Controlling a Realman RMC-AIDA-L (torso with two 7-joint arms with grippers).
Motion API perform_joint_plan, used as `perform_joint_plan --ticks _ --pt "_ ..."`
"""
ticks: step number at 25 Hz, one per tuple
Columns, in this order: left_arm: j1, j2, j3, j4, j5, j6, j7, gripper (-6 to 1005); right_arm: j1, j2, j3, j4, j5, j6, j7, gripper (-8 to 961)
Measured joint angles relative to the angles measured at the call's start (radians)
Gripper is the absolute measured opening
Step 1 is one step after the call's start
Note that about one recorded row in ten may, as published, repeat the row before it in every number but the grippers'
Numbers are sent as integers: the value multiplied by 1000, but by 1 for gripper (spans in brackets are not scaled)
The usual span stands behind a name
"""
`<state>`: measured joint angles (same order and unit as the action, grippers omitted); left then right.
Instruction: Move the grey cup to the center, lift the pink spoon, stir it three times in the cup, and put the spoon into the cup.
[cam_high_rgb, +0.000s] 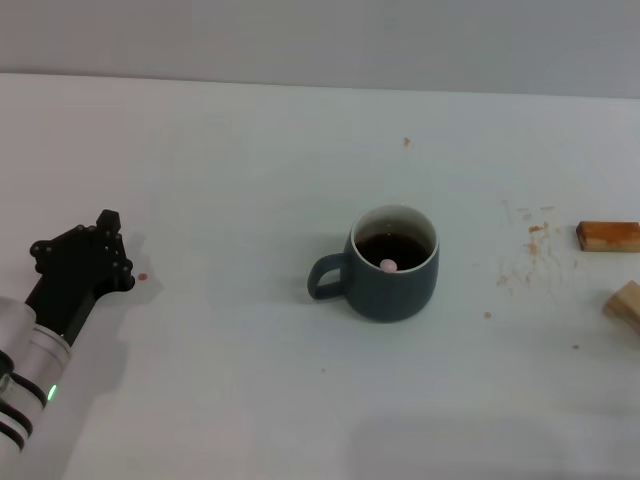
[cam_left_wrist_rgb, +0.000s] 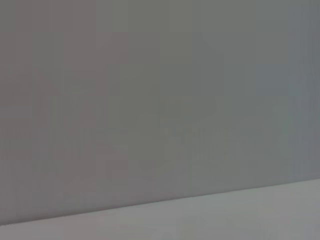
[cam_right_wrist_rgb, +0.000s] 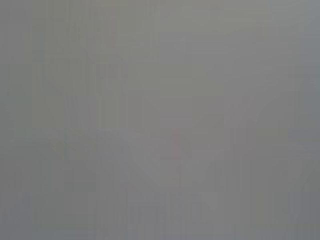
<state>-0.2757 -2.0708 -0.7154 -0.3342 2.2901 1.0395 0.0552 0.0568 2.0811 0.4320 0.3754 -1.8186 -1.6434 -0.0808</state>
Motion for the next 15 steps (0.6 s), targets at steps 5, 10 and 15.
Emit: perform_joint_plan --ticks 5,10,15 --pt "7 0 -3 0 0 2 0 -2 -2 1 0 0 1 -6 0 755" --pt "8 0 -3 0 0 2 -2 -2 -8 3 -2 2 1 -5 1 754" --pt "10 0 -5 1 0 4 -8 -2 -13 5 -8 1 1 5 -1 754"
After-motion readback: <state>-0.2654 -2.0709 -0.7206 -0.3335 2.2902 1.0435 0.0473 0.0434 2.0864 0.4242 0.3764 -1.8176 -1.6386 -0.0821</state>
